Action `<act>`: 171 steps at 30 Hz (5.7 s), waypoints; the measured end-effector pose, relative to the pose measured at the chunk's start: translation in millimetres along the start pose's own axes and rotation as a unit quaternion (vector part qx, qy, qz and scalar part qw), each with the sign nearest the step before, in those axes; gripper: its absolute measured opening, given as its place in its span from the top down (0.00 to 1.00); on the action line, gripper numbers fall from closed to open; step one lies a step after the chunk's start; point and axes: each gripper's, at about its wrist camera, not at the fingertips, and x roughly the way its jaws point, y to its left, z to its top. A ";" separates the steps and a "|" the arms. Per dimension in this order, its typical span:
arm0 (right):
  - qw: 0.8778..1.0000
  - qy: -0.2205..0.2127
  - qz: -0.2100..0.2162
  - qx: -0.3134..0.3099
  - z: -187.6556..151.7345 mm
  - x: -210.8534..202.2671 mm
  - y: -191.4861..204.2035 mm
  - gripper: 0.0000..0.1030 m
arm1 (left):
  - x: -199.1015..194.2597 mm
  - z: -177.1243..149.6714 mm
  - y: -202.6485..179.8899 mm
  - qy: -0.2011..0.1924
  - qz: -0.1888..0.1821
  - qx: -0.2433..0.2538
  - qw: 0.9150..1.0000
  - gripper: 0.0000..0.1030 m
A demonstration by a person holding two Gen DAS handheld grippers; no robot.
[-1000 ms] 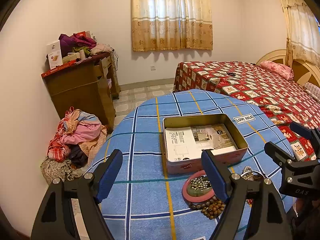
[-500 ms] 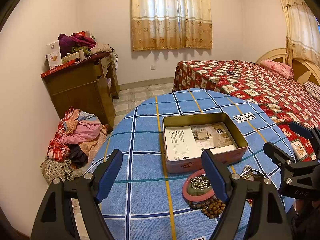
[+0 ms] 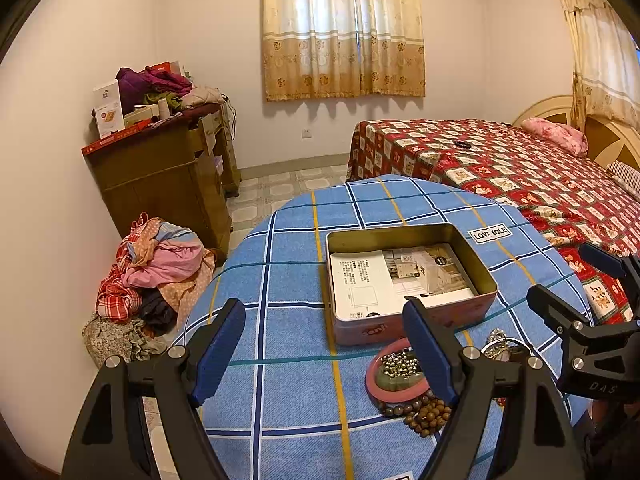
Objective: Organize jewelry
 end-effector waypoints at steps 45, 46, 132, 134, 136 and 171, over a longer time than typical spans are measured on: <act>0.996 0.092 -0.014 0.016 -57.9 49.1 -26.5 0.00 | 51.6 -56.6 -55.5 0.088 -0.064 0.063 0.992 0.21; 0.996 0.090 -0.012 0.013 -57.9 48.3 -25.1 0.00 | 51.6 -57.3 -56.9 0.088 -0.066 0.068 0.992 0.22; 0.978 0.146 0.090 -0.123 -70.9 58.1 -1.1 0.90 | 34.4 -33.0 -30.0 0.054 -0.107 0.032 0.992 0.90; 0.982 0.129 0.092 -0.106 -71.8 51.2 -5.5 0.92 | 33.7 -31.3 -28.3 0.052 -0.108 0.030 0.992 0.90; 0.984 0.115 0.094 -0.095 -71.0 44.6 -8.3 0.92 | 32.5 -30.4 -27.4 0.050 -0.108 0.028 0.993 0.90; 0.995 0.027 0.089 -0.028 6.1 55.1 -31.8 0.92 | 59.0 26.3 -25.5 0.014 -0.083 0.057 0.995 0.90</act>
